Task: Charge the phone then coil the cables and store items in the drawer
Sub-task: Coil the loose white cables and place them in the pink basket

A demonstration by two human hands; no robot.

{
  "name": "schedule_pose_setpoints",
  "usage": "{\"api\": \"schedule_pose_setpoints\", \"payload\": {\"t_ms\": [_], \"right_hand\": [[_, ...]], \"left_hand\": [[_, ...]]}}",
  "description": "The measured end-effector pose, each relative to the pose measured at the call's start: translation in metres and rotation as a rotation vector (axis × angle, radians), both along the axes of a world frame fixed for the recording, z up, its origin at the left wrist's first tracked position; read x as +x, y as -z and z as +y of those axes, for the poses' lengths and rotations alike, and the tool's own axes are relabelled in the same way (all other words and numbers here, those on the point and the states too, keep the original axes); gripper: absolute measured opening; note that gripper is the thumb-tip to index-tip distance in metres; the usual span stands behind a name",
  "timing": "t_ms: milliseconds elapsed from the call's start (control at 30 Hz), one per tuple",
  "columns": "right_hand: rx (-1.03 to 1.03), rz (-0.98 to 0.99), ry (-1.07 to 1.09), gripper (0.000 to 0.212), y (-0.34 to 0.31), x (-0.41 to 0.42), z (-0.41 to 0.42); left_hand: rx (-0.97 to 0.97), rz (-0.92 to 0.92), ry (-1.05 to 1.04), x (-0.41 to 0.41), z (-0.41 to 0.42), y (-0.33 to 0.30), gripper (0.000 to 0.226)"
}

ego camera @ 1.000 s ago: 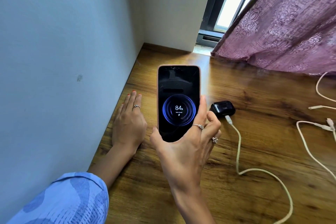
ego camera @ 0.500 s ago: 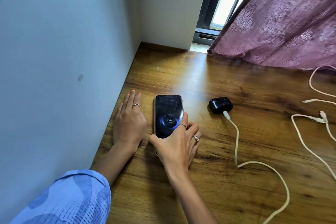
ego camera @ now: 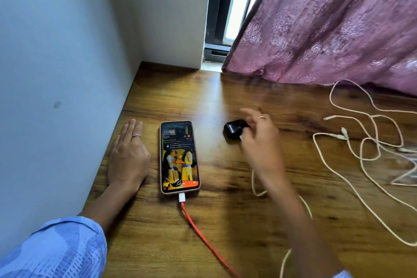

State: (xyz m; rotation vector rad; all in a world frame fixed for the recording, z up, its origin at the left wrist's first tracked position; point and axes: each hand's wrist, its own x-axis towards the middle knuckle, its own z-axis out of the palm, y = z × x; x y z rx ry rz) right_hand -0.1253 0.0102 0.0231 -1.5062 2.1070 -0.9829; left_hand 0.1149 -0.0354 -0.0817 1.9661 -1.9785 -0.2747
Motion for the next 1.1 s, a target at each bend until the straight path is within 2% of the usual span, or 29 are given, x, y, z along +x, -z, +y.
{"api": "schedule_pose_setpoints", "payload": {"t_ms": [133,233,433,700,767,967,1100], "right_hand": [[0.204,0.173,-0.285,0.055,0.022,-0.055,-0.014],[0.258,0.230,-0.471,0.054,0.043,-0.068,-0.023],[0.194,0.280,-0.616,0.056,0.063,-0.077,-0.043],[0.036,0.293,-0.676,0.057,0.079,-0.081,-0.053],[-0.010,0.233,-0.654,0.049,0.076,-0.081,-0.052],[-0.034,-0.158,-0.529,0.028,0.049,-0.081,-0.042],[-0.046,-0.264,-0.501,0.025,0.034,-0.081,-0.034]], "left_hand": [[0.000,-0.006,-0.014,0.000,0.000,0.000,0.052],[-0.001,-0.007,-0.023,0.000,-0.001,0.001,0.052],[0.000,-0.007,-0.043,-0.002,-0.001,0.000,0.052],[0.002,-0.008,-0.065,-0.004,-0.002,-0.001,0.052],[0.001,-0.007,-0.068,-0.005,-0.002,-0.001,0.051],[-0.004,0.003,-0.077,-0.006,-0.002,-0.003,0.050],[0.000,0.018,-0.082,-0.004,-0.003,-0.002,0.051]]}}
